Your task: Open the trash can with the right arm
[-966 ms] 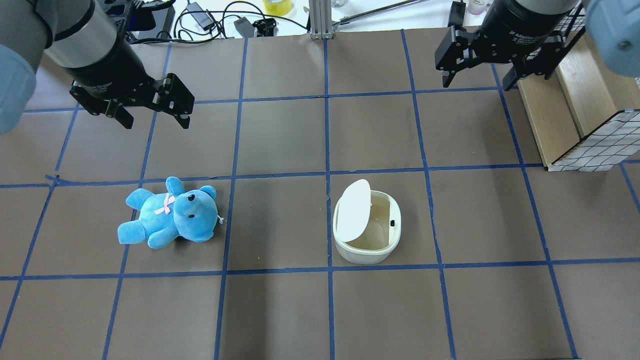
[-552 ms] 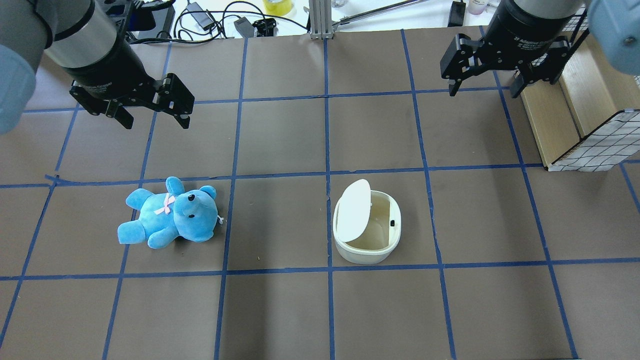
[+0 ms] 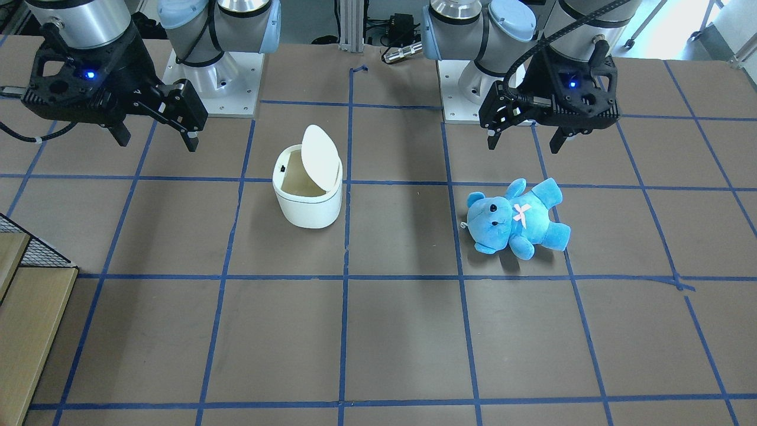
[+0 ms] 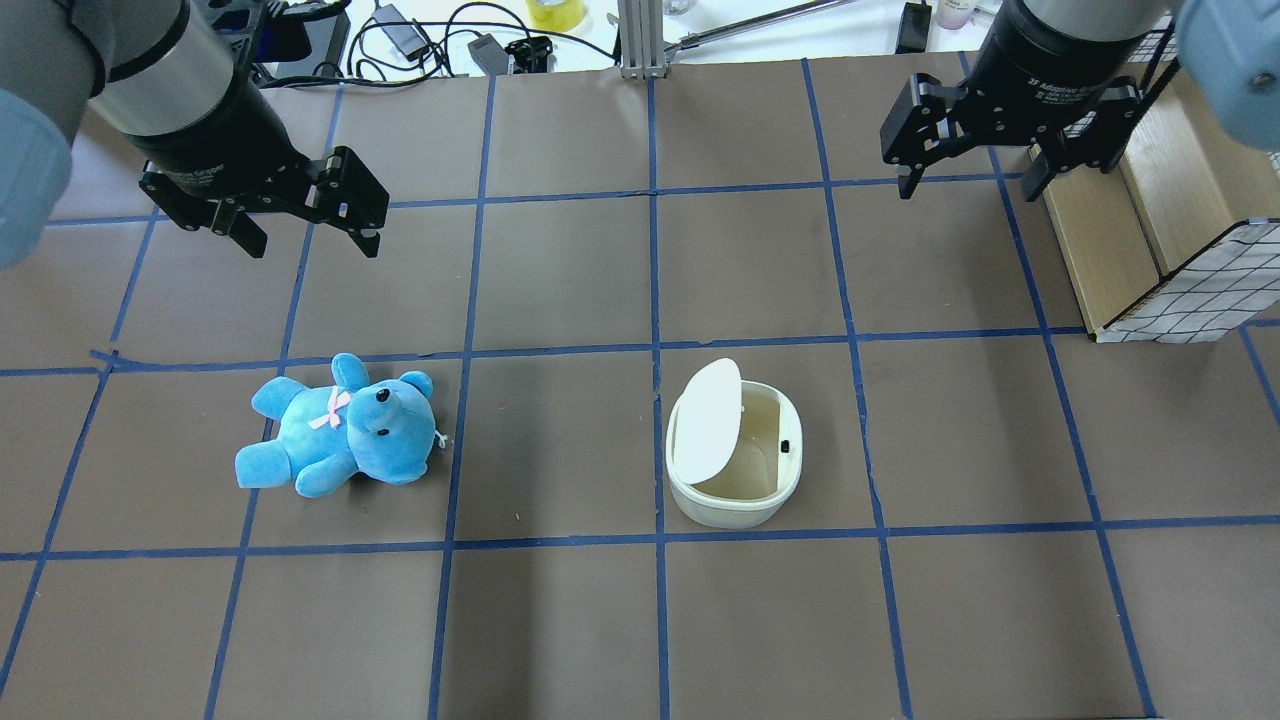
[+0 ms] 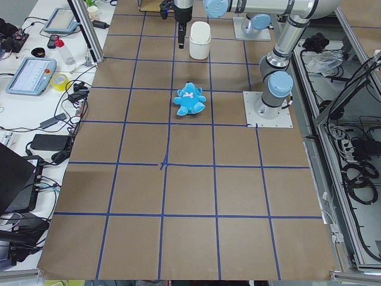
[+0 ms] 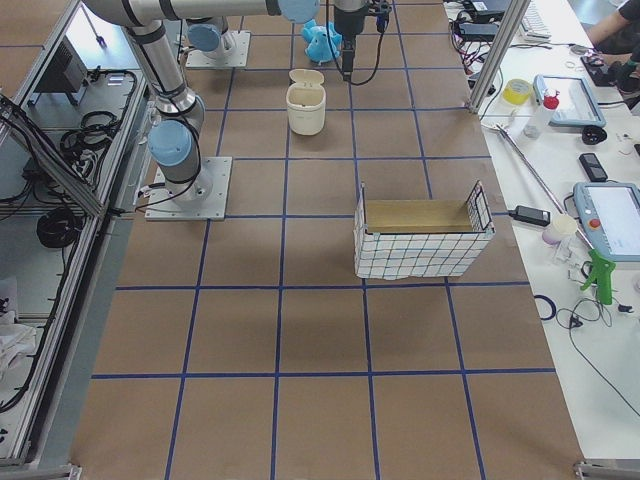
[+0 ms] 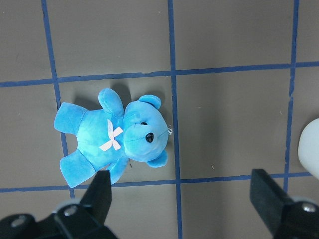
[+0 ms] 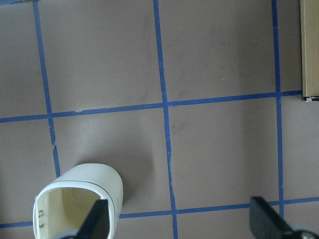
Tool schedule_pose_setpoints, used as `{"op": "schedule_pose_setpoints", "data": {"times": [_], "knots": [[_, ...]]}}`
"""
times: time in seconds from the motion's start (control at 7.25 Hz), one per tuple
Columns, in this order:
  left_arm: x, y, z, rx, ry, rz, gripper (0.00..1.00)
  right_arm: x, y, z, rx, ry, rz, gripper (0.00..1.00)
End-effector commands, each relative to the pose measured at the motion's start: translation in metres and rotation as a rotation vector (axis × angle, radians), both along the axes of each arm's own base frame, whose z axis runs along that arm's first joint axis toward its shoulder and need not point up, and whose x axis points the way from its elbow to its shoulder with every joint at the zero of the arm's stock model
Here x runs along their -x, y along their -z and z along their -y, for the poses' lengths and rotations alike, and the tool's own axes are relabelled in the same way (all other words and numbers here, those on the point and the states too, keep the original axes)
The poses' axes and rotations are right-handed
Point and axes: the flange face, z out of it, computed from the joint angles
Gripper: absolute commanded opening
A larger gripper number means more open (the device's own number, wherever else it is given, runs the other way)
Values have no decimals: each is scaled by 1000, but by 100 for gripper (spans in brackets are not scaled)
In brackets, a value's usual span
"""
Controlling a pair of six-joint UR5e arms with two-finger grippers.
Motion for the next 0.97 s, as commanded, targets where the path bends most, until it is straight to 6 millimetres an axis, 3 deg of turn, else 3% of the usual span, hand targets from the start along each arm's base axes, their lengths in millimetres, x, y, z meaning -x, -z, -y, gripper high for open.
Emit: {"op": "schedule_pose_setpoints", "data": {"times": [0.0,0.83], "knots": [[0,0,0,0,0,0,100,0,0,0,0,0,4,100],[0,0,0,0,0,0,100,0,3,-4,-38,2,4,100]]}}
